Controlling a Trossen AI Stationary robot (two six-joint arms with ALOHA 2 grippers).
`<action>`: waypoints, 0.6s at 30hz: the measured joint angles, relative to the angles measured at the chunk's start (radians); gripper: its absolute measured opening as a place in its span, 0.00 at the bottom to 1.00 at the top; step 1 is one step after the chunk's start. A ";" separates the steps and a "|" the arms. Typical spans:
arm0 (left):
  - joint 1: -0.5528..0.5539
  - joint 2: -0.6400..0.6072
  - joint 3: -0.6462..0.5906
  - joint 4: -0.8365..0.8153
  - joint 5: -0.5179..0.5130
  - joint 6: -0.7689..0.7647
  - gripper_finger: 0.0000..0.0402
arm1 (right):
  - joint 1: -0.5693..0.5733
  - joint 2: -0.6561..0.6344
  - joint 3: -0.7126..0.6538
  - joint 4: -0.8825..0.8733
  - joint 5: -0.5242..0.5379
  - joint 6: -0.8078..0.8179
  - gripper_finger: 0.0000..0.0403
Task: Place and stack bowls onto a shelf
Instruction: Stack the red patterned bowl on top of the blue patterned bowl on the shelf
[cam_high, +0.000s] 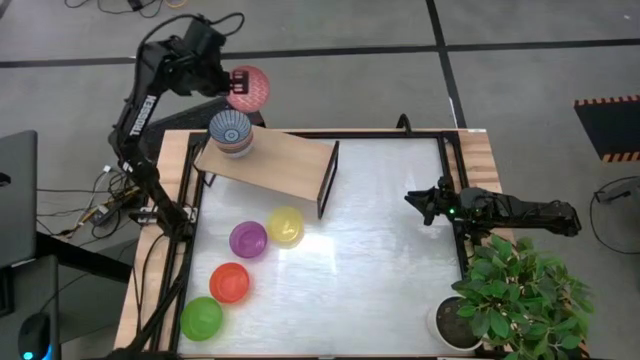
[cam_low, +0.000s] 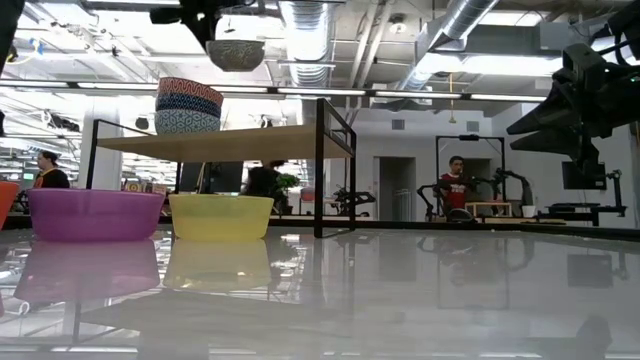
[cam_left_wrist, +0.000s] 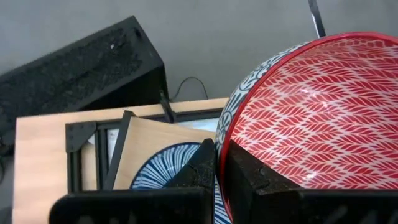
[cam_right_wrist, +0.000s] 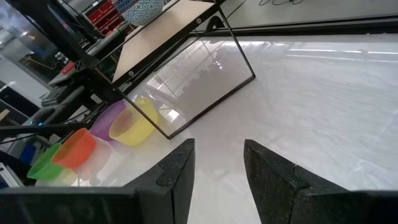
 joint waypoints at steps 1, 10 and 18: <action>0.018 0.000 -0.004 0.002 0.020 0.000 0.00 | 0.000 0.000 0.000 0.000 0.000 -0.011 0.41; 0.104 -0.020 -0.138 0.003 0.120 0.011 0.00 | 0.000 0.000 0.000 0.000 0.000 -0.040 0.41; 0.113 -0.151 -0.352 -0.001 0.121 0.004 0.00 | 0.000 0.000 0.000 0.000 0.000 -0.040 0.41</action>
